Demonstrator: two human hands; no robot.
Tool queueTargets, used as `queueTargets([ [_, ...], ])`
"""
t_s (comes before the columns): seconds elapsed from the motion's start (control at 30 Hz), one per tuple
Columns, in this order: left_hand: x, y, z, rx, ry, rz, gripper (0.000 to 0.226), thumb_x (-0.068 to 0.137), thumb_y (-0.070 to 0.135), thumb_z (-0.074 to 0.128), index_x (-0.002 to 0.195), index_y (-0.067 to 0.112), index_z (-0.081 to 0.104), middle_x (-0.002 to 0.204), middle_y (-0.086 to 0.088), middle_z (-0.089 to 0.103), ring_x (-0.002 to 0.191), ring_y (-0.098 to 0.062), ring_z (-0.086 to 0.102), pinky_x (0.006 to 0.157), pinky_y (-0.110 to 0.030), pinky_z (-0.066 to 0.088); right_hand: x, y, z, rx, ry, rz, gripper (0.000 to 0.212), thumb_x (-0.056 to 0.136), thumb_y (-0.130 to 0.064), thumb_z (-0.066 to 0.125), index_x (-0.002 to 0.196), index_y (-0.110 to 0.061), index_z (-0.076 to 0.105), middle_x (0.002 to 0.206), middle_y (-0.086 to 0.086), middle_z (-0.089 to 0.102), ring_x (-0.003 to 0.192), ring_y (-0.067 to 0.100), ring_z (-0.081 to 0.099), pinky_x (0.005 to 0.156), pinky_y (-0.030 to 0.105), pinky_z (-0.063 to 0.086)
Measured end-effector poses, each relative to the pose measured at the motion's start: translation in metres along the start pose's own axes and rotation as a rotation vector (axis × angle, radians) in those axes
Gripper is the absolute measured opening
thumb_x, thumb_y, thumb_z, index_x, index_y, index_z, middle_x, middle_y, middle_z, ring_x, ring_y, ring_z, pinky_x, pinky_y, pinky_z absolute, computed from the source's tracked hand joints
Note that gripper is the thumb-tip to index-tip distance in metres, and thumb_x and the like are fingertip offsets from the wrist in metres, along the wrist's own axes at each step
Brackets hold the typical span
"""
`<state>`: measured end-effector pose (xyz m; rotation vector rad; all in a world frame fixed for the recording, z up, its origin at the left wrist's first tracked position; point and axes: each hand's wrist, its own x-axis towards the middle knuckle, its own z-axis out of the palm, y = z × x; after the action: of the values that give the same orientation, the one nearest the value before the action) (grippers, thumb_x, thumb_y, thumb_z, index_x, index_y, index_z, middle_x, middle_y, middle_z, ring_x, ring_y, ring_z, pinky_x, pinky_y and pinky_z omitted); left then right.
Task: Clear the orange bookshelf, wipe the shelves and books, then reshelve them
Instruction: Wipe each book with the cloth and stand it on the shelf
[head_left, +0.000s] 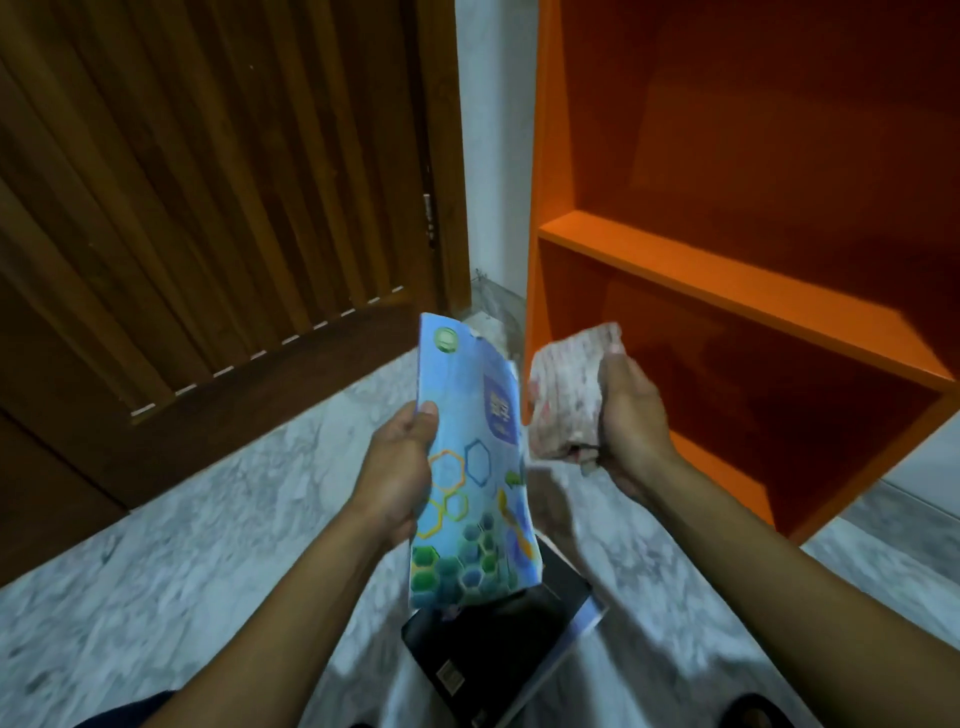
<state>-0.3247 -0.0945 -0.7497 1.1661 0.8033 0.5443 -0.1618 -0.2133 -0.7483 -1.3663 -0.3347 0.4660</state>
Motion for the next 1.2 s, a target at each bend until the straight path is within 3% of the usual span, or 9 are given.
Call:
queueTargets([
  [0.1,-0.009,-0.009,0.023,-0.028,-0.109,-0.054,0.032,0.106,0.025,0.041,0.12,0.009,0.065,0.109,-0.014,0.075,0.1,-0.036,0.071,0.092,-0.053,0.055,0.0,-0.005,0.014,-0.236,-0.07,-0.306,0.031,0.107,-0.036,0.034,0.122,-0.025,0.059,0.119,0.007,0.068,0.109,0.024,0.064,0.098,0.055,0.048],
  [0.2,-0.012,-0.012,0.037,-0.179,-0.176,-0.13,0.033,0.106,0.024,0.039,0.122,0.007,0.064,0.115,-0.02,0.071,0.109,-0.04,0.067,0.098,-0.055,0.051,-0.009,0.019,0.023,-0.629,-0.299,-0.575,0.04,0.108,-0.036,0.029,0.143,-0.035,0.048,0.16,-0.007,0.032,0.151,0.009,0.017,0.125,0.043,0.011],
  [0.33,-0.007,-0.003,0.03,-0.457,-0.218,-0.322,0.04,0.104,0.036,0.04,0.124,0.013,0.066,0.118,-0.02,0.07,0.106,-0.034,0.069,0.1,-0.051,0.049,-0.028,0.037,0.025,-0.728,-0.471,-0.696,0.039,0.107,-0.024,0.038,0.146,-0.025,0.045,0.159,-0.012,0.024,0.15,-0.003,0.008,0.124,0.026,0.005],
  [0.6,0.015,0.009,-0.008,-0.619,-0.071,-0.41,0.069,0.102,0.055,0.031,0.128,-0.003,0.056,0.117,-0.031,0.066,0.11,-0.044,0.062,0.091,-0.062,0.046,-0.057,0.053,0.014,-0.839,-0.783,-0.802,0.052,0.09,-0.052,0.061,0.137,-0.03,0.058,0.156,-0.013,0.038,0.152,0.011,0.012,0.122,0.043,0.019],
  [0.83,0.024,0.016,-0.025,-0.587,0.086,-0.205,0.044,0.106,0.043,0.035,0.128,0.013,0.058,0.118,-0.019,0.068,0.103,-0.04,0.065,0.084,-0.06,0.049,-0.059,0.076,0.005,-0.74,-0.725,-1.168,0.038,0.082,0.002,0.065,0.116,-0.015,0.067,0.132,0.0,0.063,0.121,0.031,0.052,0.105,0.039,0.041],
  [0.9,0.025,0.018,-0.029,-0.475,0.141,-0.076,0.036,0.107,0.036,0.036,0.131,0.02,0.058,0.12,-0.013,0.07,0.103,-0.036,0.068,0.088,-0.058,0.053,-0.065,0.073,0.001,-0.687,-0.723,-1.04,0.031,0.086,0.003,0.057,0.11,-0.013,0.068,0.113,-0.002,0.068,0.104,0.023,0.059,0.095,0.028,0.046],
  [1.0,0.023,0.023,-0.03,-0.313,0.166,0.071,0.032,0.107,0.03,0.038,0.129,0.021,0.059,0.113,-0.007,0.073,0.098,-0.031,0.072,0.086,-0.052,0.057,-0.065,0.065,-0.001,-0.481,-0.601,-0.45,0.021,0.098,-0.008,0.052,0.104,-0.023,0.065,0.098,-0.003,0.071,0.074,0.014,0.071,0.072,0.032,0.057],
  [1.07,0.019,0.028,-0.031,-0.223,0.116,0.124,0.031,0.107,0.029,0.038,0.125,0.018,0.061,0.114,-0.009,0.073,0.1,-0.03,0.072,0.085,-0.048,0.058,-0.051,0.06,-0.007,-0.385,-0.513,-0.179,0.007,0.1,-0.015,0.057,0.105,-0.016,0.062,0.111,0.002,0.071,0.091,0.007,0.071,0.087,0.035,0.057],
  [1.2,0.01,0.035,-0.032,-0.074,-0.062,0.184,0.031,0.107,0.026,0.037,0.123,0.015,0.061,0.117,-0.011,0.072,0.105,-0.033,0.07,0.088,-0.051,0.057,-0.026,0.047,-0.025,-0.382,-0.497,0.053,0.052,0.091,-0.039,0.066,0.138,-0.024,0.048,0.138,-0.018,0.047,0.117,-0.004,0.054,0.101,0.029,0.047],
])
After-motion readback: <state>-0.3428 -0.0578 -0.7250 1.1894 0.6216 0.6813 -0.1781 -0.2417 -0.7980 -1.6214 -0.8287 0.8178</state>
